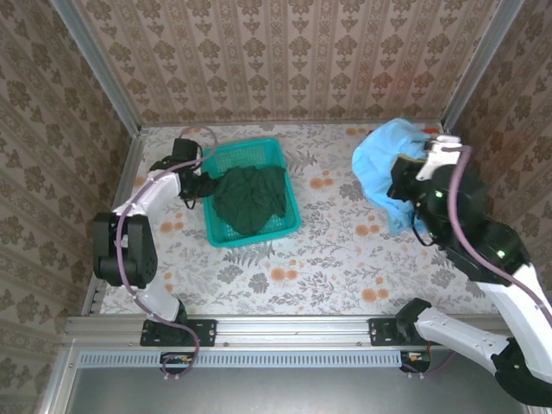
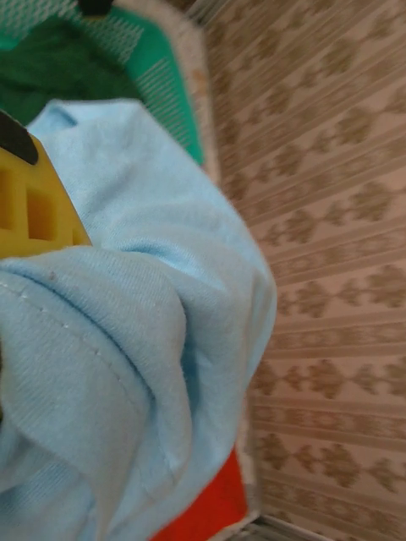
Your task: Fold and stack the t-shirts
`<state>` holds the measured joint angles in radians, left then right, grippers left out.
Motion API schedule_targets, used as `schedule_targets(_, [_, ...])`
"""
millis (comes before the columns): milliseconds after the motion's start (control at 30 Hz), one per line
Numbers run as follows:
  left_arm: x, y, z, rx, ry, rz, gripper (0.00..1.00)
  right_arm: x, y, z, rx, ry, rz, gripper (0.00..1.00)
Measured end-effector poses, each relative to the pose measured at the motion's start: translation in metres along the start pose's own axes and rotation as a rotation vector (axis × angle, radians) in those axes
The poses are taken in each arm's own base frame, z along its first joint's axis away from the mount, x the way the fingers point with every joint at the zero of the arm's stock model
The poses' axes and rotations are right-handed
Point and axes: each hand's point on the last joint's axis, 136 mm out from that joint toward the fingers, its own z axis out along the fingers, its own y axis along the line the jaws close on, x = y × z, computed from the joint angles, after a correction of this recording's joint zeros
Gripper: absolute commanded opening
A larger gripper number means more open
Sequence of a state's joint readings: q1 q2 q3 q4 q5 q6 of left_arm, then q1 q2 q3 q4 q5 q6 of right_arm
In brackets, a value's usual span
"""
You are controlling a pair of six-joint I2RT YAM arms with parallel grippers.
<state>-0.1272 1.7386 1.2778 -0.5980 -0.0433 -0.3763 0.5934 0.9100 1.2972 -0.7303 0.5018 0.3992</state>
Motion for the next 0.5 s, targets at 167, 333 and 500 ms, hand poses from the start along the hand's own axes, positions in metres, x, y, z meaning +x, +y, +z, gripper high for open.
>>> schedule_targets(167, [-0.016,-0.003,-0.022,-0.084,-0.039,0.023,0.77,0.051,-0.012,0.026,0.055,0.13,-0.042,0.0])
schedule_targets(333, [-0.032,-0.082,-0.074,-0.002,-0.151,0.107,0.71,0.094,-0.026,0.046,0.087,0.228,-0.017,0.0])
schedule_targets(500, [0.003,-0.178,-0.11,0.195,-0.147,0.198,0.71,0.136,-0.026,0.068,0.085,0.328,-0.005,0.0])
